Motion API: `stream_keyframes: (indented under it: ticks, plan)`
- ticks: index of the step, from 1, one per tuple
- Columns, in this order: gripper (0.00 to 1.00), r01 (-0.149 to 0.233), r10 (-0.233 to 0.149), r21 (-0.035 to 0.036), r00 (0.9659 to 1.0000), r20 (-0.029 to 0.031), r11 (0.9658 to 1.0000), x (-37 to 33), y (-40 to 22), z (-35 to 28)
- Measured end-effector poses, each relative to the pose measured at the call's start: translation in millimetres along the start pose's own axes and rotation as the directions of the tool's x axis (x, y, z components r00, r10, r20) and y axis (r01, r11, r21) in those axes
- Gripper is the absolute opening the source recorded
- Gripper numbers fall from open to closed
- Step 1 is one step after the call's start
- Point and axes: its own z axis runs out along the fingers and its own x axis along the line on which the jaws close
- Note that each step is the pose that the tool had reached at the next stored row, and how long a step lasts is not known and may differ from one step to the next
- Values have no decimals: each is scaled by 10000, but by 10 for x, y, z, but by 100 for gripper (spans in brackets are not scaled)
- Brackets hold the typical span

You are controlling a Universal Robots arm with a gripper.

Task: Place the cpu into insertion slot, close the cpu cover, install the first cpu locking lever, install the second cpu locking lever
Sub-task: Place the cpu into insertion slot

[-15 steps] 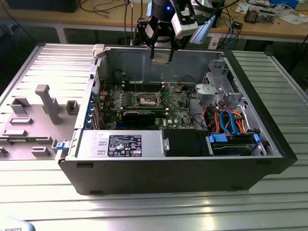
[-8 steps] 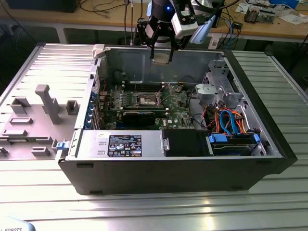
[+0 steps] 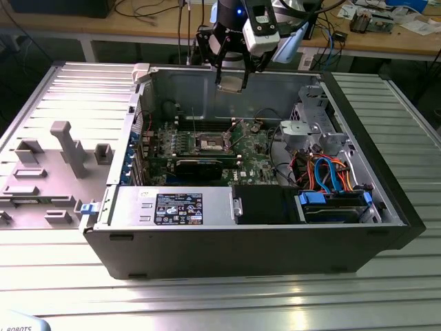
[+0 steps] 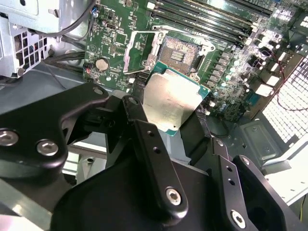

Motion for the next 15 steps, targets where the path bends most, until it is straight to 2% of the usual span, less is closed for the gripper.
stream_keyframes:
  ticks: [6,9,12,15]
  plan:
    - [54,-19,19,-1,10000,2,10000,0,0,0]
    - [54,-450,450,-8,9990,40,9990,0,0,2]
    - [54,-968,968,-22,9953,85,9953,0,-1,5]
    - [54,-988,988,-24,9951,88,9951,0,0,5]
